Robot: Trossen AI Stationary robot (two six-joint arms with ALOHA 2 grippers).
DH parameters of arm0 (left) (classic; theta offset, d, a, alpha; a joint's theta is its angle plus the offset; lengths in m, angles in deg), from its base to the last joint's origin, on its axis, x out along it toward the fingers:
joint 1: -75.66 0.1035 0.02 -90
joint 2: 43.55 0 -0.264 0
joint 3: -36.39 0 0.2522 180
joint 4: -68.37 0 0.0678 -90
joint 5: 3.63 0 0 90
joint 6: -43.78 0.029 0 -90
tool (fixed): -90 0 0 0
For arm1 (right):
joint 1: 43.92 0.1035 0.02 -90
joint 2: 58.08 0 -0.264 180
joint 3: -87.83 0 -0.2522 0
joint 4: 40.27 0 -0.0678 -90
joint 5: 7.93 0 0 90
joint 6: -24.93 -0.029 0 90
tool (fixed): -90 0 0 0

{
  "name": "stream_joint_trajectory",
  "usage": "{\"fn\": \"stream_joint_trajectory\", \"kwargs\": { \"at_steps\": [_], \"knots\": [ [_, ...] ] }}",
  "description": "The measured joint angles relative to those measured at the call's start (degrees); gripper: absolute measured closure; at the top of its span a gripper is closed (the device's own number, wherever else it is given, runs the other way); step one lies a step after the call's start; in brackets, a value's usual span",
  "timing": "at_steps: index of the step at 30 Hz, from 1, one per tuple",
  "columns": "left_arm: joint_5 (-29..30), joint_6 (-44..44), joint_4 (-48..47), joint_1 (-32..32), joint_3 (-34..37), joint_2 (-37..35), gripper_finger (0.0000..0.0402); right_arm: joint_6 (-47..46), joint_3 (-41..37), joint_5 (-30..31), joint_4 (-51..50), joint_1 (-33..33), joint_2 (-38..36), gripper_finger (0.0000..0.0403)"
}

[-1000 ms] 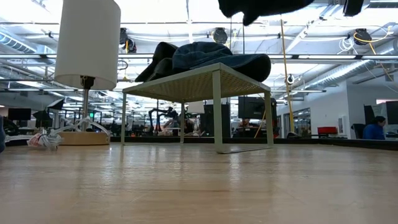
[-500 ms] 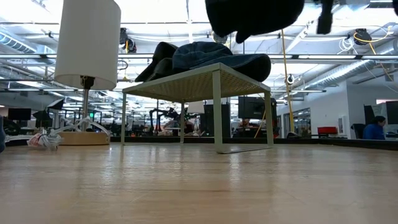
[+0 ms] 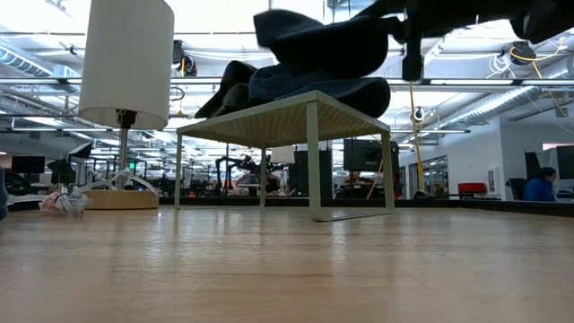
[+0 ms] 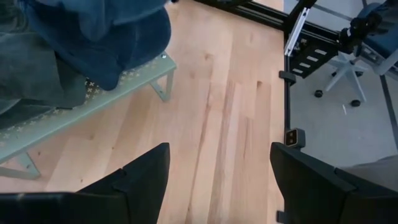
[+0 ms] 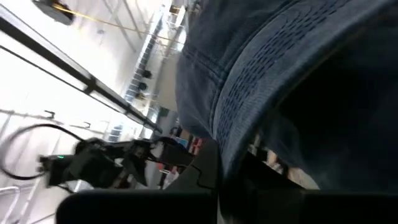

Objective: Pick & Place hat
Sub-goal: Stack the right blue cap on top of the blue cap on the shelf

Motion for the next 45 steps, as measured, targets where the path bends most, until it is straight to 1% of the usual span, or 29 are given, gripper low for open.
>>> {"fn": "stream_joint_trajectory", "kwargs": {
  "at_steps": [4, 9, 12, 14, 16, 21, 27, 30, 32, 34, 38, 41, 43, 45],
  "knots": [
    [0.0, 0.0, 0.0, 0.0, 0.0, 0.0, 0.0128, -3.0, 0.0, -0.1, -0.5, 0.0, 2.3, 0.0400],
    [0.0, 0.0, -0.3, 0.0, 0.0, 0.0, 0.0128, -3.1, 0.0, 0.0, -0.8, 0.4, 3.2, 0.0397],
    [0.0, -0.1, -0.3, 0.0, 0.0, 0.0, 0.0128, -3.8, 0.0, -0.2, -2.0, 0.4, 3.0, 0.0383],
    [0.0, -0.1, -0.3, 0.0, 0.0, 0.0, 0.0128, -2.8, 0.0, -1.8, -2.4, 0.4, 2.8, 0.0370],
    [-0.2, -0.1, -0.3, 0.0, 0.0, 0.0, 0.0128, -2.7, 0.0, -1.9, -2.3, 0.5, 2.5, 0.0357],
    [-1.1, -0.7, -0.3, 0.0, 0.0, 0.0, 0.0128, -4.3, 0.0, 2.8, -6.6, 2.4, 0.9, 0.0326],
    [-1.3, -1.0, -0.3, 0.0, 0.0, 0.0, 0.0128, -7.1, 0.1, 6.5, -14.6, 4.4, -2.3, 0.0318],
    [-1.3, -1.6, -0.3, 0.0, 0.0, 0.0, 0.0128, -8.7, 1.9, 7.6, -21.3, 4.5, -3.3, 0.0317],
    [-1.3, -1.6, -0.3, 0.0, 0.0, 0.0, 0.0128, -10.1, 4.3, 7.6, -28.8, 4.5, -3.9, 0.0317],
    [-1.3, -1.6, -0.3, 0.0, 0.0, 0.0, 0.0128, -10.2, 8.2, 7.4, -36.3, 4.3, -4.0, 0.0317],
    [-1.3, -1.4, -0.3, 0.0, 0.0, 0.0, 0.0128, -10.2, 16.5, 4.6, -53.0, 3.2, -4.0, 0.0317],
    [-1.5, -1.1, -0.4, 0.0, 0.0, 0.0, 0.0128, -10.3, 21.6, 4.1, -64.1, 2.7, -3.8, 0.0317],
    [-2.1, -0.5, -0.4, 0.0, 0.0, 0.0, 0.0128, -10.8, 23.5, 2.5, -68.6, 2.1, -3.6, 0.0317],
    [-2.7, -0.3, -0.5, 0.0, 0.0, 0.0, 0.0128, -10.0, 24.2, -0.2, -70.2, 1.5, -3.5, 0.0316]
  ]
}}
